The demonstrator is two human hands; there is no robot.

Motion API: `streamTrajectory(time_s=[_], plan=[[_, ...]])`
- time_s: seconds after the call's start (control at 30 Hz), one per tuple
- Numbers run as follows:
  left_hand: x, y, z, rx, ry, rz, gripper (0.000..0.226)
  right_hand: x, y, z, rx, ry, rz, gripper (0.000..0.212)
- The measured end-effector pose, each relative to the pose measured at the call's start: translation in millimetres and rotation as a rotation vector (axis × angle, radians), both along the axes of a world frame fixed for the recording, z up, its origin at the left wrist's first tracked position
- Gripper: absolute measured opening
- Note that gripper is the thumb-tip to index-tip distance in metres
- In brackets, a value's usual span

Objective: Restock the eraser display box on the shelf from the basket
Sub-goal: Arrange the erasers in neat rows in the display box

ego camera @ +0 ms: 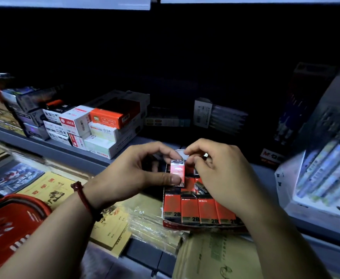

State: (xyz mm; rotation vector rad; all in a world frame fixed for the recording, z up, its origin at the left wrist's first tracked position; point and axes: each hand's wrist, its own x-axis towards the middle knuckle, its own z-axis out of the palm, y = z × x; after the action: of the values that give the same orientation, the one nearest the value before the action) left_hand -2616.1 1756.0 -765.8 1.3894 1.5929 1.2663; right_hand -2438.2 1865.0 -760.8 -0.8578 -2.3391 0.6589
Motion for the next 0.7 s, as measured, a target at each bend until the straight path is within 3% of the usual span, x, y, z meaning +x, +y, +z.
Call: streamTrajectory(time_s=[0.37, 0.7], plan=[[19, 29, -11, 0.141, -0.13, 0.247, 0.034, 3, 11, -4, -0.101, 0.417, -0.082, 0.025], [22, 36, -16, 0.149, -0.092, 0.286, 0.025, 4, 11, -3, -0.114, 0.428, -0.064, 0.024]])
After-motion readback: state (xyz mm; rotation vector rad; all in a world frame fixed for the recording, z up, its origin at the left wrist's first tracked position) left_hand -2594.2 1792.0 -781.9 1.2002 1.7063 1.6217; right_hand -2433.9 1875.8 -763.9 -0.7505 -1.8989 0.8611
